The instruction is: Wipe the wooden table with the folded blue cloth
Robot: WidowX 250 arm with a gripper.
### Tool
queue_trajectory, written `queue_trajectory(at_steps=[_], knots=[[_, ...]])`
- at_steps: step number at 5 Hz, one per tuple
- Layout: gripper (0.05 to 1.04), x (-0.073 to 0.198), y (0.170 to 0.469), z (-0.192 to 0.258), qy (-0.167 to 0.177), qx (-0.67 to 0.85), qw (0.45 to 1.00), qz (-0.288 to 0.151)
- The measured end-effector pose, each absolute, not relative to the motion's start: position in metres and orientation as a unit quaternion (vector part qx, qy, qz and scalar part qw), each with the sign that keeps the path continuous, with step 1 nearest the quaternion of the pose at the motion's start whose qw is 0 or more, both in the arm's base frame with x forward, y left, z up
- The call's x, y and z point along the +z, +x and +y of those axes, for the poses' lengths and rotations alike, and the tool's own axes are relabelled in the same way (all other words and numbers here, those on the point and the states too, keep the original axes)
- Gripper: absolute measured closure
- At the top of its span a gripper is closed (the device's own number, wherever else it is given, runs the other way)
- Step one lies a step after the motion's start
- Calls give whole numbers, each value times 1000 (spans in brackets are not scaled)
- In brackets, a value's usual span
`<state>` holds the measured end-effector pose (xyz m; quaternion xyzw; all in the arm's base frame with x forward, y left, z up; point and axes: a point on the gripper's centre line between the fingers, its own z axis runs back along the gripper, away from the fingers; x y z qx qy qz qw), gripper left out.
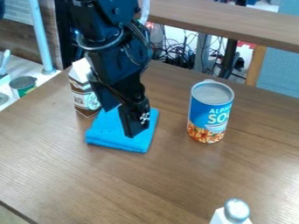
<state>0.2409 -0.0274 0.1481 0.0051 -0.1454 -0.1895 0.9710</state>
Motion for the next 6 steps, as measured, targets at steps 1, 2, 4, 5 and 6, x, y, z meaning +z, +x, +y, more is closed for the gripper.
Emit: queue_trajectory(at_steps=[1, 2, 4, 5, 6], knots=[[83, 143, 240, -27, 5, -190, 972, -136], [83, 107, 267, -1, -32, -153, 983, -100], [83, 67, 315, 50, -48, -152, 979, -125], [83, 63, 330, 52, -48, -151, 973, -167], [83, 65, 340, 57, -34, -137, 973, -185]])
